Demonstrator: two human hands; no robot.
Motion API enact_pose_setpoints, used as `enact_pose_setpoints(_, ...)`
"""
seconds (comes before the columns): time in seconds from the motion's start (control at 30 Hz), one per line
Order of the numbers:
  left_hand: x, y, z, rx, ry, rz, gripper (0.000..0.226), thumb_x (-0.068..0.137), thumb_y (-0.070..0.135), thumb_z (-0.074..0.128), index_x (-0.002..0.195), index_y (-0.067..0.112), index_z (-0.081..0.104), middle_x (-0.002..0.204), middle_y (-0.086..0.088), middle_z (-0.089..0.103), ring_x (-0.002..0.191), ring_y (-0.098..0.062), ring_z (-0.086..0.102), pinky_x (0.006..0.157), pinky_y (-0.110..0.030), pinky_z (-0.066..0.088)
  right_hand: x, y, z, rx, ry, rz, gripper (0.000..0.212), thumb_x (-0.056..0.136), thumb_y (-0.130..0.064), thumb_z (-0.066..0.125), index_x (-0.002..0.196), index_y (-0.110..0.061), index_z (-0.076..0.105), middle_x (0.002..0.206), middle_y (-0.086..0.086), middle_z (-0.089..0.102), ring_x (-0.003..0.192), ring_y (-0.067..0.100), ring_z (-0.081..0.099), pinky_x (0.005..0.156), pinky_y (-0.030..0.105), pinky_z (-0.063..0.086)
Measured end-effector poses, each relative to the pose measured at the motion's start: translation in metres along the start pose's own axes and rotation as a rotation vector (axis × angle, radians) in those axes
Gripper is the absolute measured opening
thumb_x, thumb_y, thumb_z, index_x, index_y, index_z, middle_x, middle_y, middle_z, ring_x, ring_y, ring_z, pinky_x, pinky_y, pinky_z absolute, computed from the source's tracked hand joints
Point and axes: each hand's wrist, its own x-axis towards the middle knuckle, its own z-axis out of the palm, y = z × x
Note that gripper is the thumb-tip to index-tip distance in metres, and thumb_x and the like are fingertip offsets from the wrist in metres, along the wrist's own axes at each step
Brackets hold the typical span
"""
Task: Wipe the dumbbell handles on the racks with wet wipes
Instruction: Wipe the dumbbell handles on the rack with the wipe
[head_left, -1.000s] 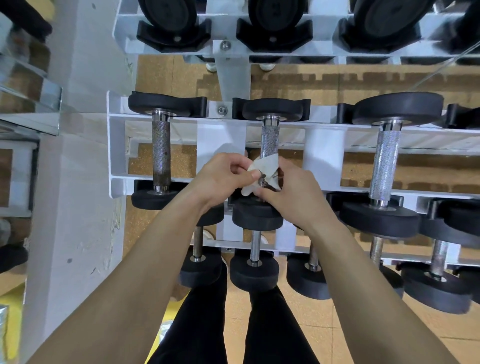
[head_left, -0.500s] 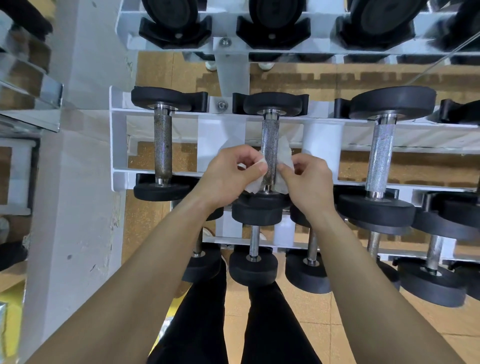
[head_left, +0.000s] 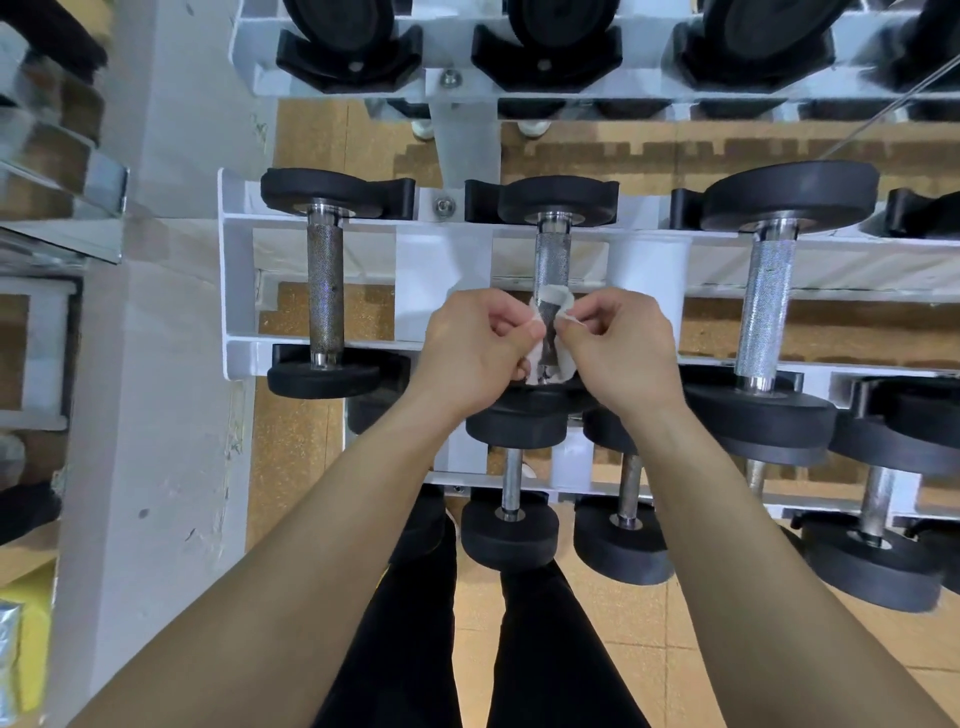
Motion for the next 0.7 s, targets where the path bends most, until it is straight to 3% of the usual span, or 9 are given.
enact_pose_setpoints(0.07, 0.006, -0.002, 0.005, 0.096, 0.015, 0.023, 0.007, 0.096, 0.022, 0.069, 0.09, 0.017, 0.069, 0.074, 0.004, 0.064, 0.061, -0.011, 0.066, 0.068, -0.029, 0.058, -0.003, -0.001, -0.007, 0.008, -0.026, -0.011, 0.015, 0.091, -0.021, 0.072, 0.077, -0.023, 0.069, 0.066, -0.007, 0.065, 0.054, 0.0, 0.055, 0.053, 0.013, 0.041)
enact_pose_setpoints(0.13, 0.012, -0.001, 0.006, 0.22, 0.069, 0.011, 0.007, 0.097, 0.026, 0.066, 0.092, 0.021, 0.066, 0.079, 0.009, 0.061, 0.073, -0.01, 0.061, 0.068, -0.017, 0.047, -0.01, -0.002, -0.011, 0.083, -0.079, -0.004, 0.013, 0.091, -0.018, 0.074, 0.079, -0.02, 0.071, 0.067, -0.002, 0.07, 0.058, 0.009, 0.063, 0.06, 0.026, 0.054)
enact_pose_setpoints(0.23, 0.014, 0.0, -0.002, 0.286, 0.1, -0.019, 0.009, 0.097, 0.027, 0.065, 0.089, 0.025, 0.062, 0.078, 0.011, 0.059, 0.07, -0.002, 0.054, 0.053, -0.006, 0.034, -0.019, -0.007, -0.007, 0.172, -0.147, 0.003, 0.012, 0.093, -0.011, 0.071, 0.083, -0.016, 0.073, 0.07, 0.003, 0.074, 0.064, 0.019, 0.072, 0.072, 0.041, 0.063)
enact_pose_setpoints(0.43, -0.003, 0.007, -0.009, 0.295, 0.047, 0.062, 0.018, 0.095, 0.025, 0.069, 0.08, 0.031, 0.061, 0.076, 0.01, 0.064, 0.068, -0.004, 0.06, 0.056, -0.009, 0.041, -0.013, 0.001, 0.013, 0.132, -0.024, 0.022, 0.009, 0.094, -0.019, 0.067, 0.086, -0.02, 0.07, 0.073, 0.0, 0.073, 0.066, 0.016, 0.073, 0.076, 0.045, 0.061)
enact_pose_setpoints(0.53, -0.009, 0.011, -0.005, 0.284, 0.042, 0.093, 0.017, 0.096, 0.025, 0.068, 0.081, 0.03, 0.062, 0.077, 0.008, 0.066, 0.071, -0.011, 0.066, 0.067, -0.023, 0.051, -0.009, 0.008, 0.013, 0.13, 0.038, 0.039, 0.009, 0.094, -0.022, 0.064, 0.085, -0.023, 0.065, 0.074, 0.001, 0.071, 0.069, 0.022, 0.072, 0.073, 0.044, 0.059)
enact_pose_setpoints(0.7, -0.016, 0.015, -0.003, 0.277, 0.051, 0.113, 0.025, 0.096, 0.026, 0.067, 0.076, 0.036, 0.057, 0.078, 0.01, 0.064, 0.072, -0.012, 0.066, 0.069, -0.026, 0.053, -0.007, 0.013, 0.015, 0.115, 0.037, 0.04, 0.01, 0.096, -0.022, 0.059, 0.087, -0.023, 0.06, 0.072, -0.008, 0.064, 0.063, 0.003, 0.059, 0.062, 0.026, 0.044)
